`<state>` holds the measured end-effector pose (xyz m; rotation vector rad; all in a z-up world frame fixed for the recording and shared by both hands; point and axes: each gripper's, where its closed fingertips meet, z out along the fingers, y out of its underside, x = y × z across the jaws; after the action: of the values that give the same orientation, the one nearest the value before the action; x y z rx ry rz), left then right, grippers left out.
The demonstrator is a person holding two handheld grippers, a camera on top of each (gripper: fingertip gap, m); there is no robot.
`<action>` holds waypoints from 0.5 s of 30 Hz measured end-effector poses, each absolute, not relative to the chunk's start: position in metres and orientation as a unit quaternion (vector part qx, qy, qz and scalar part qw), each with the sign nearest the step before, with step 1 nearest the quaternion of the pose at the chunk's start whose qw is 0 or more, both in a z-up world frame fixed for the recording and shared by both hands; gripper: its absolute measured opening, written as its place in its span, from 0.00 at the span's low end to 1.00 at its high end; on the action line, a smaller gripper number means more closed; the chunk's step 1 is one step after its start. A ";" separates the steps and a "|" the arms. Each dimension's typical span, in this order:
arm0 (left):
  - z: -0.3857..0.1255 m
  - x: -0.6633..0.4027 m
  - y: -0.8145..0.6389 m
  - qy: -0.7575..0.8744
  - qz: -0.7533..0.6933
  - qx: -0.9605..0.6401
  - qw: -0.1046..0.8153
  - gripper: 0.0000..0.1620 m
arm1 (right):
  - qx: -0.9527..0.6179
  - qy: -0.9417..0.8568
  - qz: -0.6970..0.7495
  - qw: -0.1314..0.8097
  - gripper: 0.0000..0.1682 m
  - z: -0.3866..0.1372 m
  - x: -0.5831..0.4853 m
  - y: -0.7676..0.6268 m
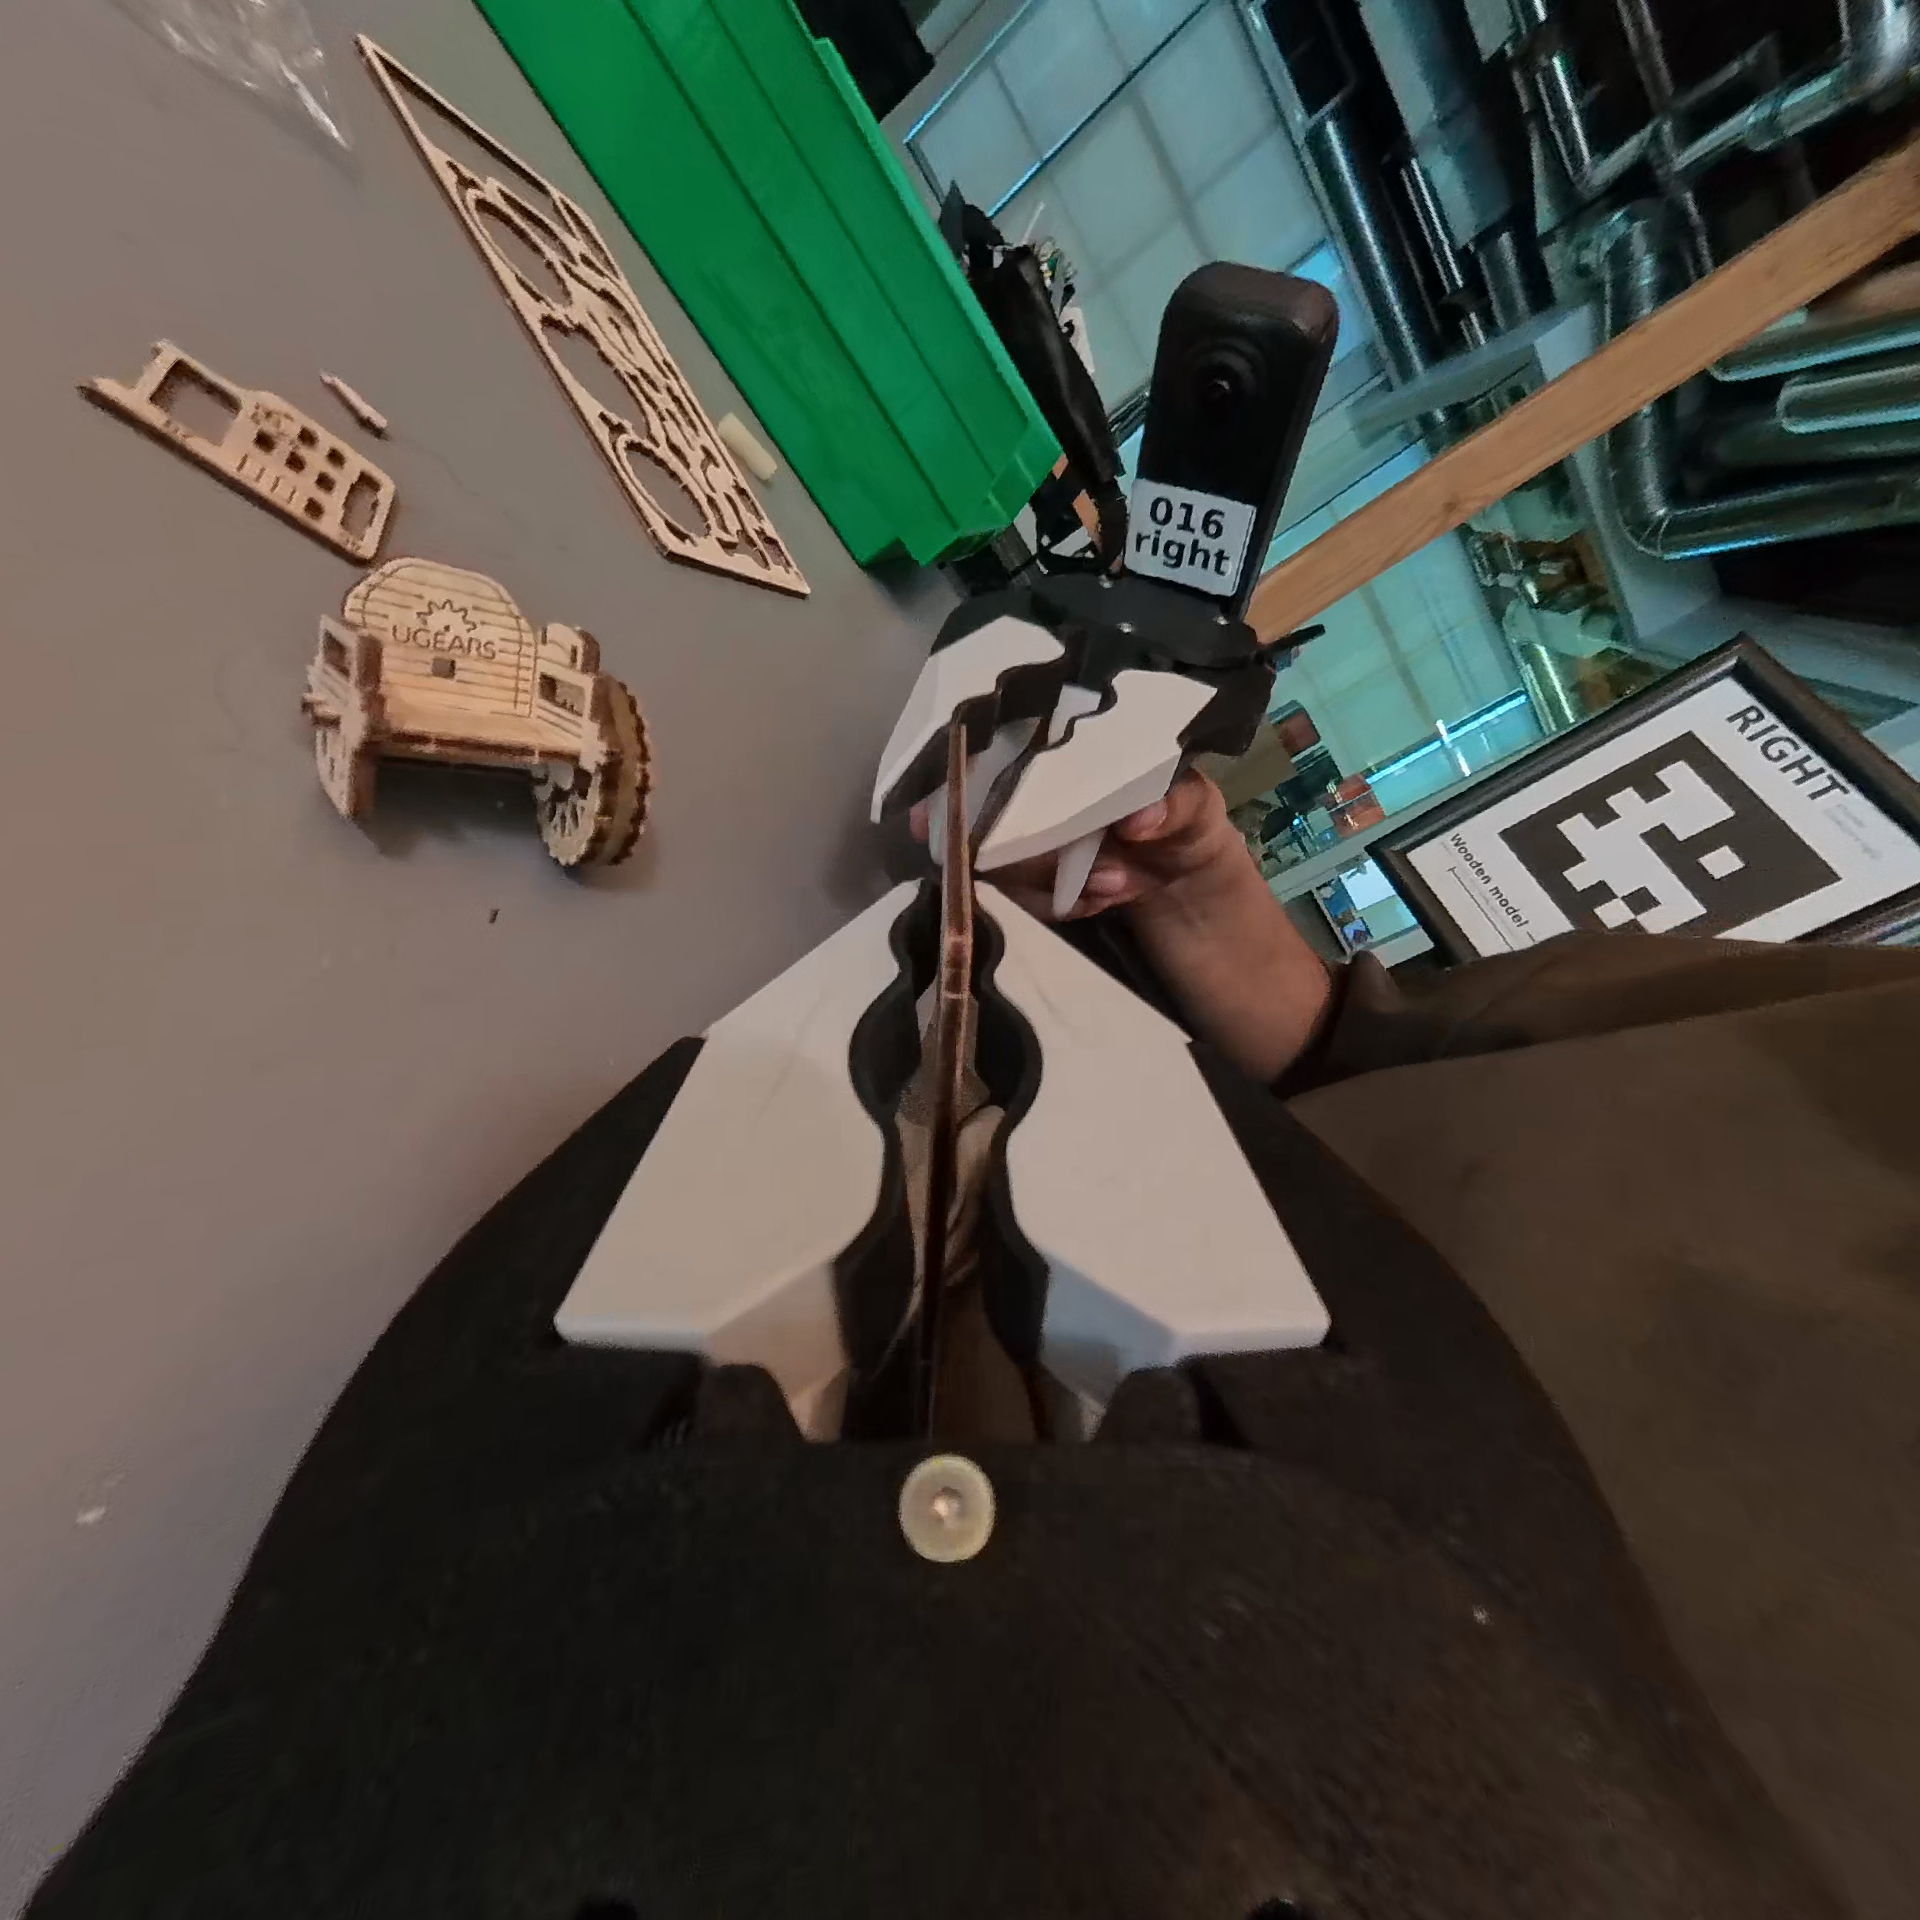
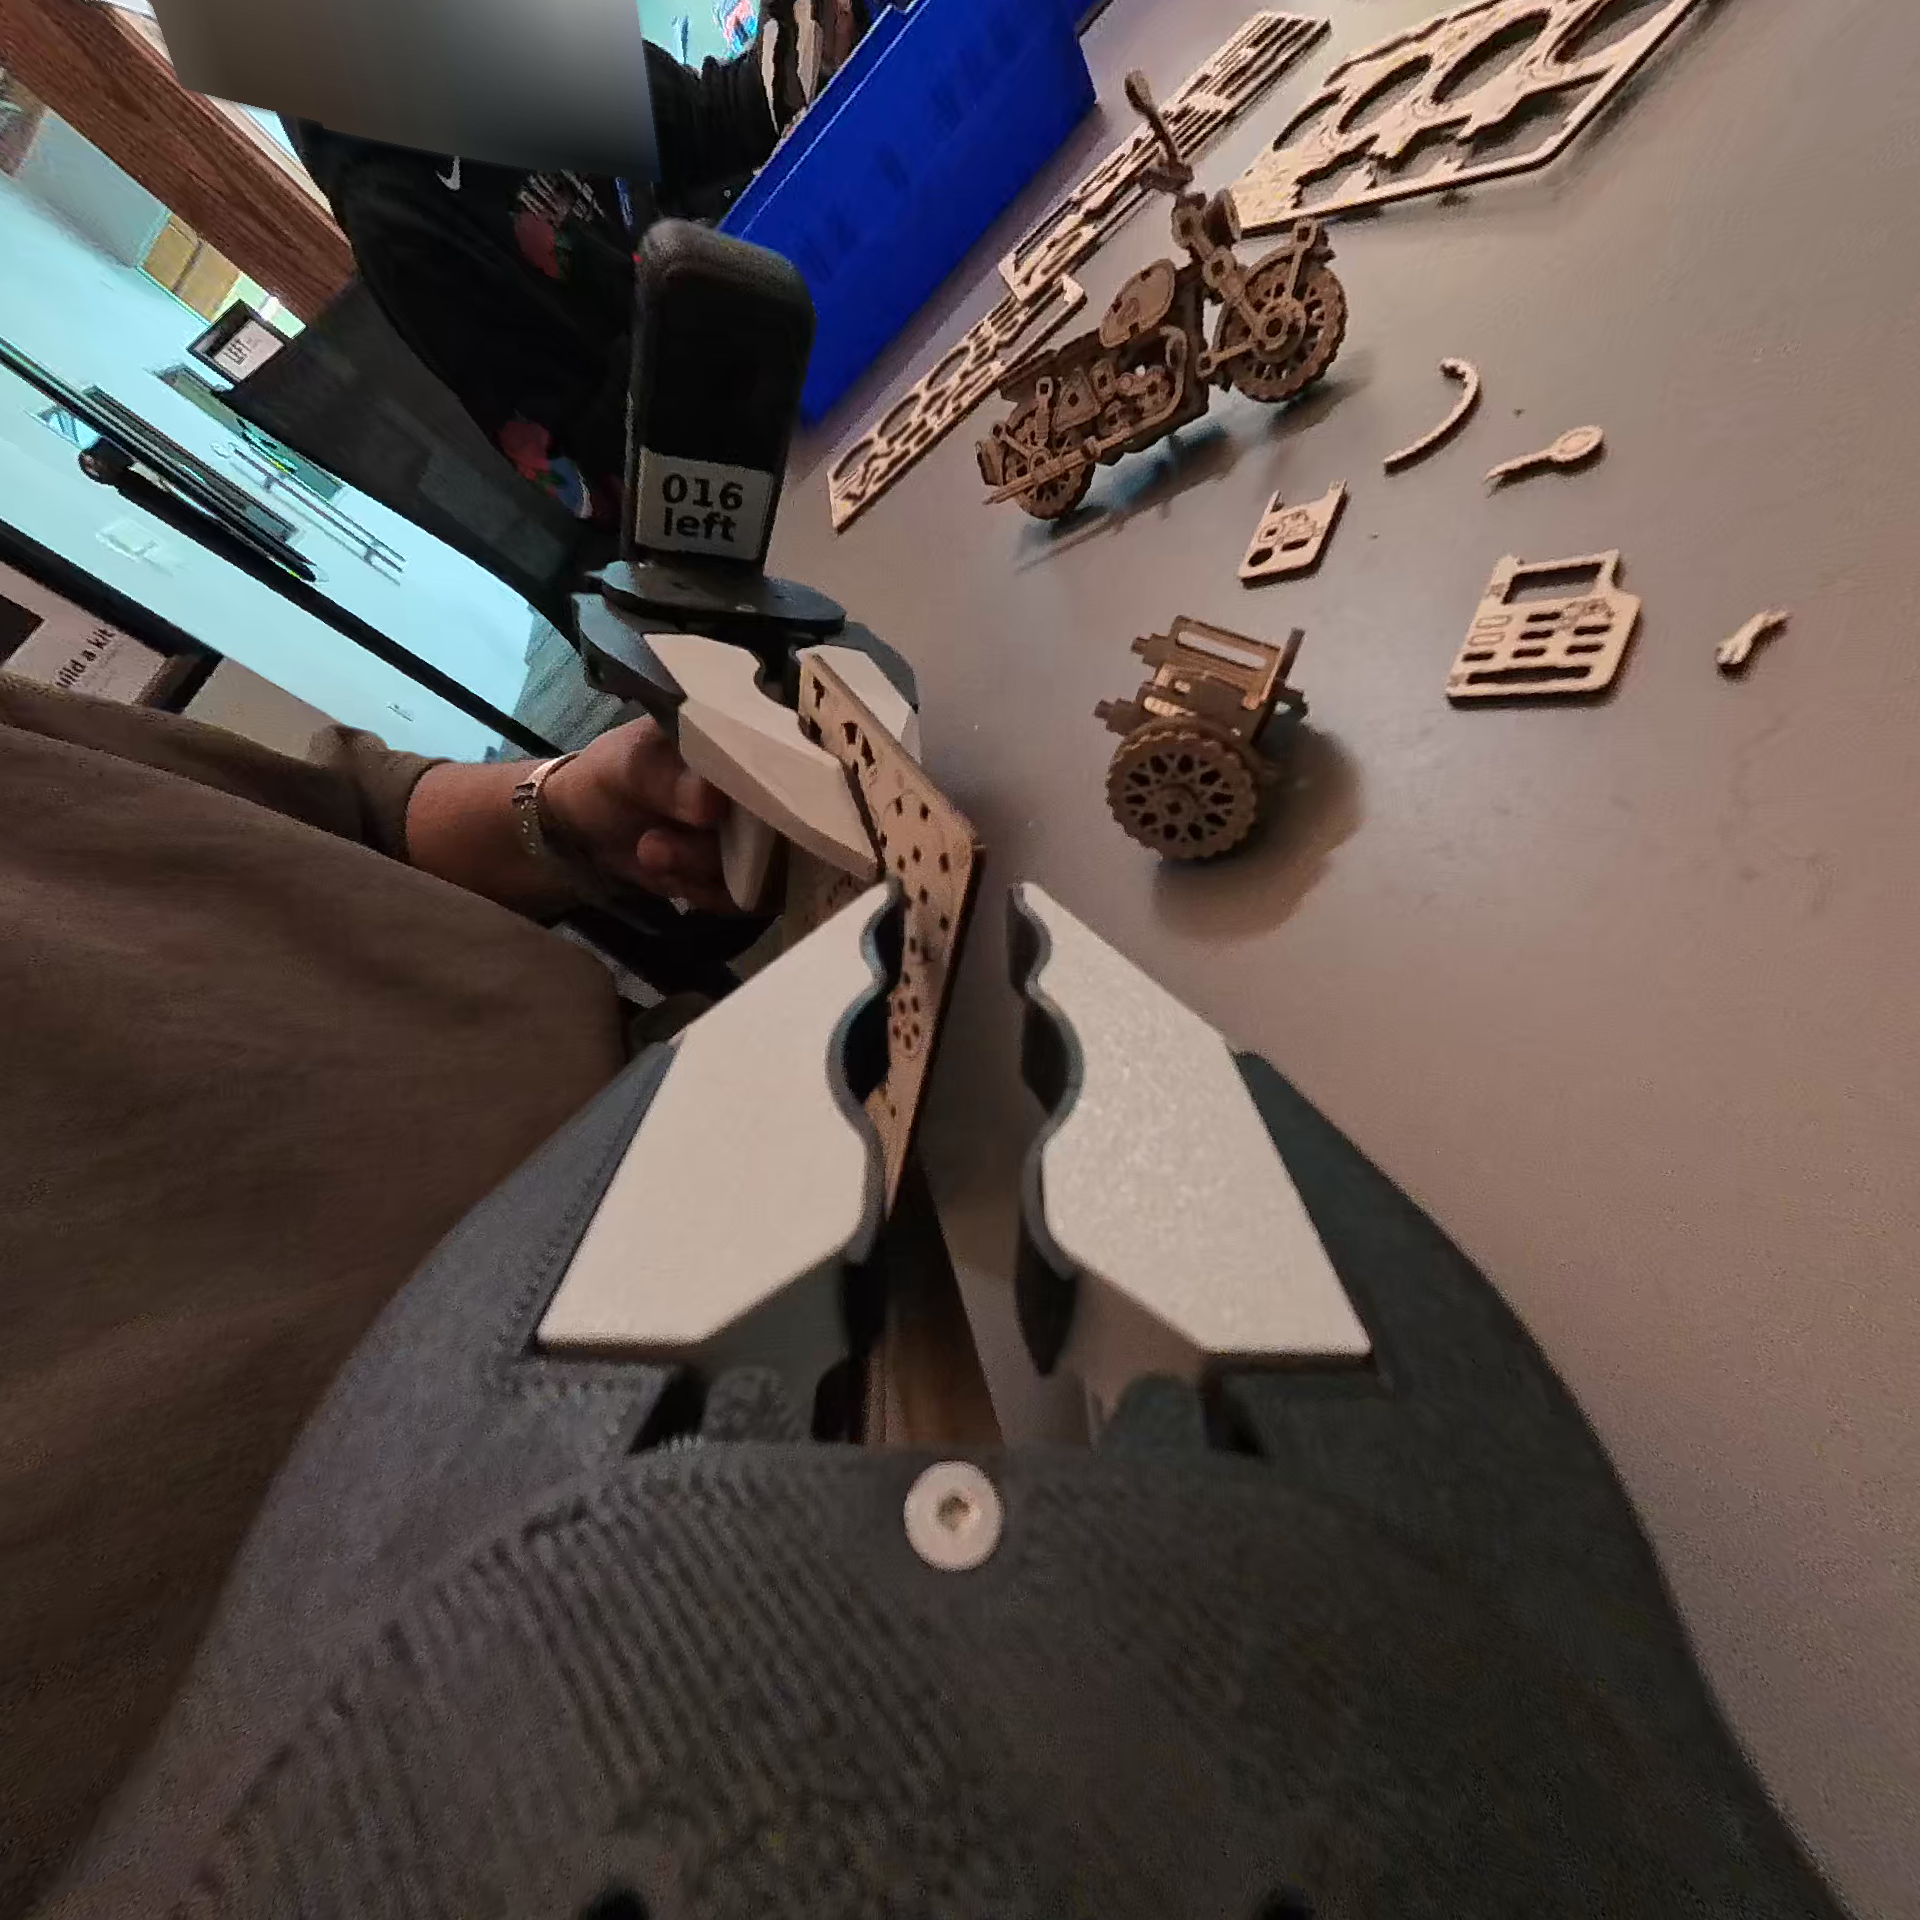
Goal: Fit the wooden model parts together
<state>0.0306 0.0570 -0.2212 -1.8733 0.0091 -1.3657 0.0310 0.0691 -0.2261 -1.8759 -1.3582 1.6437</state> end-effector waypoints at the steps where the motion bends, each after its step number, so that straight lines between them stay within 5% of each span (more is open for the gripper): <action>1: -0.221 0.033 0.059 0.008 -0.538 -0.742 0.400 0.00 | -0.655 -0.468 0.573 0.153 0.10 -0.227 0.032 0.069; 15: -0.233 0.045 0.071 0.014 -0.488 -0.772 0.408 0.00 | -0.718 -0.402 0.520 0.226 0.09 -0.237 0.042 0.084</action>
<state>0.0453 0.0715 -0.2332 -1.9446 0.0345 -1.2300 0.0422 0.0841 -0.2368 -1.9803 -1.1092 1.4347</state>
